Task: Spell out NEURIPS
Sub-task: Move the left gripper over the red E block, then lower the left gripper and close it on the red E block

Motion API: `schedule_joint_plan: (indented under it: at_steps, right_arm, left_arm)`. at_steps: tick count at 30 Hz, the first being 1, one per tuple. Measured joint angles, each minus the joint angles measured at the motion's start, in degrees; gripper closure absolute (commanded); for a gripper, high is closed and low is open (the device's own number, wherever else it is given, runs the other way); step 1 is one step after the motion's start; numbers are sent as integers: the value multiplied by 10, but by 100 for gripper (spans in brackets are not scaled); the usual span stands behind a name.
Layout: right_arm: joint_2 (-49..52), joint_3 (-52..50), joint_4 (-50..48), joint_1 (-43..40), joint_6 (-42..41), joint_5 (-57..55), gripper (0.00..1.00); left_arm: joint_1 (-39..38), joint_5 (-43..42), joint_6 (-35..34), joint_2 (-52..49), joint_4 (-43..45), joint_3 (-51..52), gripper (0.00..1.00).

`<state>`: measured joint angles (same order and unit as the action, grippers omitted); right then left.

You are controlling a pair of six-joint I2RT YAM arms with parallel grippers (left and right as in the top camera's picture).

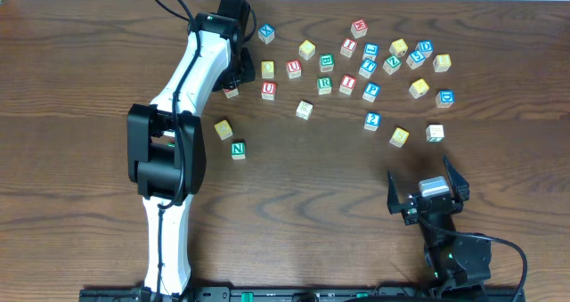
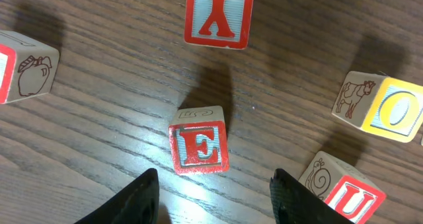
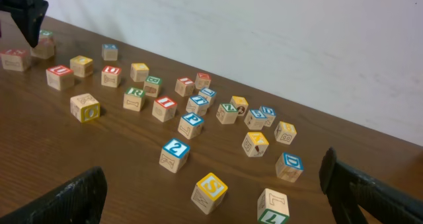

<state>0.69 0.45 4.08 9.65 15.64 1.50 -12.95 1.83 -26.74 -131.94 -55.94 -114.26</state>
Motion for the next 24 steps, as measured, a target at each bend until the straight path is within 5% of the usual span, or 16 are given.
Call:
schedule_joint_plan:
  at_steps: [24]
  right_arm:
    - [0, 0, 0, 0, 0, 0, 1]
  left_arm:
    - [0, 0, 2, -54, 10, 0, 48]
